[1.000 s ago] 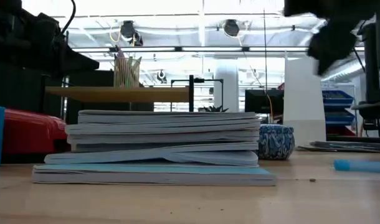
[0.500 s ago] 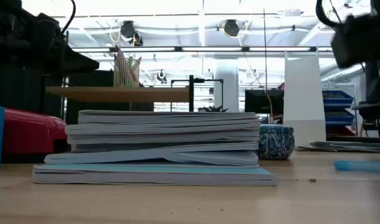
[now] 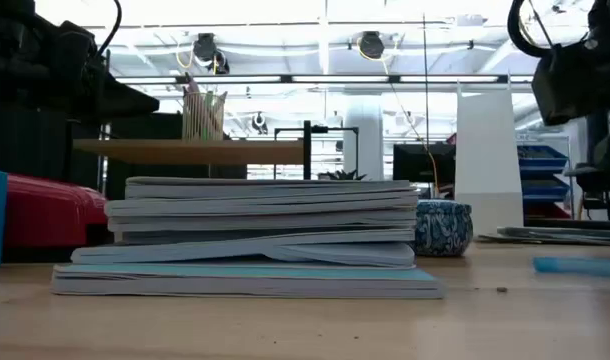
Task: Stock shelves
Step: Put the blue pen into the gold pen holder on the shelf
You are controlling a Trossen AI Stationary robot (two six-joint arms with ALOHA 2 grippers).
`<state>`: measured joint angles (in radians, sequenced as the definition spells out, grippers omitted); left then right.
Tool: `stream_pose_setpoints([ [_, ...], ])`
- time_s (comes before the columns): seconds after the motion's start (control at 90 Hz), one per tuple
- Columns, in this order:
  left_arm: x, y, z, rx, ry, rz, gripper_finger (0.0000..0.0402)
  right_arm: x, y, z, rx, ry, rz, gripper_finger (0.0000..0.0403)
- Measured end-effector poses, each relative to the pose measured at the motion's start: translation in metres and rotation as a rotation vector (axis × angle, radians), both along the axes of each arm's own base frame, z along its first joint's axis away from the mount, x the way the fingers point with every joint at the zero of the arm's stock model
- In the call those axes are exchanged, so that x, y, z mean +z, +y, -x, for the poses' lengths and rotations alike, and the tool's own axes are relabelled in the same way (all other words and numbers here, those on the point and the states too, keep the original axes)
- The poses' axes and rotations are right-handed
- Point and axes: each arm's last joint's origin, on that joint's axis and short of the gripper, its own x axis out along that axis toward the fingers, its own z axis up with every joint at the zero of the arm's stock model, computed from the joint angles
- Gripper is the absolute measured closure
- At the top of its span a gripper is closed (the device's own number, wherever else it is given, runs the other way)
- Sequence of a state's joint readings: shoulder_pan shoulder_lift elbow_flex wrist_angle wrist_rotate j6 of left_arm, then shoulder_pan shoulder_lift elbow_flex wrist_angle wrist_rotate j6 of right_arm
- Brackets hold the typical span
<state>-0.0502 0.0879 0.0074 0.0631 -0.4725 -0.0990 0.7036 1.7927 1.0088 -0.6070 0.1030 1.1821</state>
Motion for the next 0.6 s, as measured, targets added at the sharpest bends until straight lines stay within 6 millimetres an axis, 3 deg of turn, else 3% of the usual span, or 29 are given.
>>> stream_pose_setpoints([
  [0.189, 0.0, 0.0, 0.0, 0.0, 0.0, 0.0, 0.0379, -0.0005, -0.0004, 0.0002, 0.038, 0.003, 0.009, 0.0288],
  [0.422, 0.0, 0.0, 0.0, 0.0, 0.0, 0.0, 0.0379, -0.0054, 0.0001, -0.0007, 0.039, 0.011, 0.021, 0.0387],
  [0.6, 0.0, 0.0, 0.0, 0.0, 0.0, 0.0, 0.0379, -0.0068, 0.0003, -0.0009, 0.032, 0.016, 0.02, 0.039],
])
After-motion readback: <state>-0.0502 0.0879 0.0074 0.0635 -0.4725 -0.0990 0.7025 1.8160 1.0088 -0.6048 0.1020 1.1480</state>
